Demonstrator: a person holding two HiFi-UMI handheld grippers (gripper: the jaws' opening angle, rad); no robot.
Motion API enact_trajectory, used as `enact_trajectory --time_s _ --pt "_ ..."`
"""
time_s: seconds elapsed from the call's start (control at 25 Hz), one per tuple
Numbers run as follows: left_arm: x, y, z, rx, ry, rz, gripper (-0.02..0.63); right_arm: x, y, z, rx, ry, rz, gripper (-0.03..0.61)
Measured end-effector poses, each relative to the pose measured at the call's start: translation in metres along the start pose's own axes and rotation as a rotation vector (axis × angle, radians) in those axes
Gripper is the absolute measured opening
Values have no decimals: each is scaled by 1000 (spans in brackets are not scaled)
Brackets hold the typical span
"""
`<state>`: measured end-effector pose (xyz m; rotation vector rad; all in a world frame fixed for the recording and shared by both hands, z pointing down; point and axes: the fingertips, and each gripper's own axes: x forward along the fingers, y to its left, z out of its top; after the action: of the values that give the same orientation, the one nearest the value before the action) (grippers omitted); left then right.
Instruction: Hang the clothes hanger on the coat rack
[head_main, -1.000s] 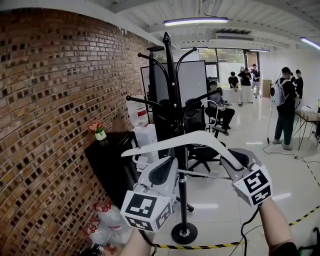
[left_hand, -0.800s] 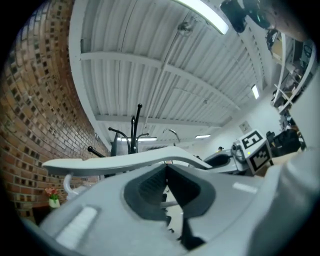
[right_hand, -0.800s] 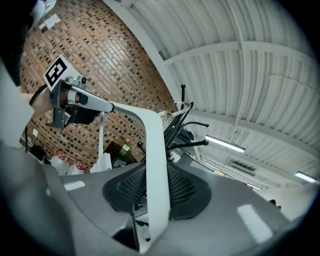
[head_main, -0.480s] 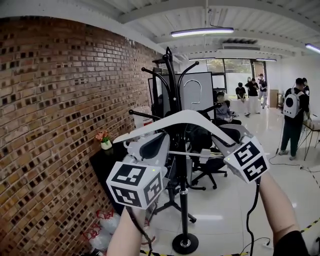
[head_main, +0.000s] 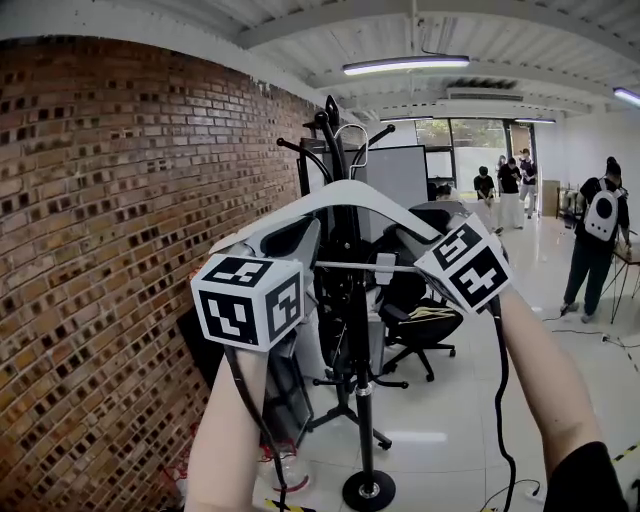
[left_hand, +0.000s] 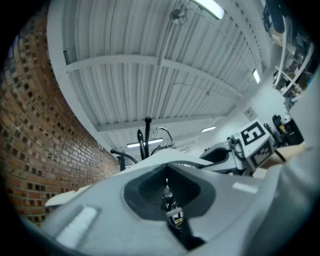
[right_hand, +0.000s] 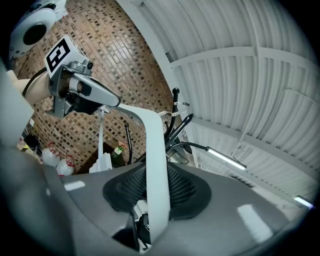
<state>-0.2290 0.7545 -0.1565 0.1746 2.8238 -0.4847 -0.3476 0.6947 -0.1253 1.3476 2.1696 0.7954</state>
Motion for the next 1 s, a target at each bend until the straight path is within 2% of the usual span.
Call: enact_trajectory --time_s 0.28,0.76,1.0 --pt "24 9 -7 25 49 7 5 30 -17 6 -25 49 -8 117" --pt "36 5 -40 -4 73 4 5 56 11 -23 -90 118 41 118" --pt "33 9 -57 21 63 45 5 65 23 -44 -38 139 63 118"
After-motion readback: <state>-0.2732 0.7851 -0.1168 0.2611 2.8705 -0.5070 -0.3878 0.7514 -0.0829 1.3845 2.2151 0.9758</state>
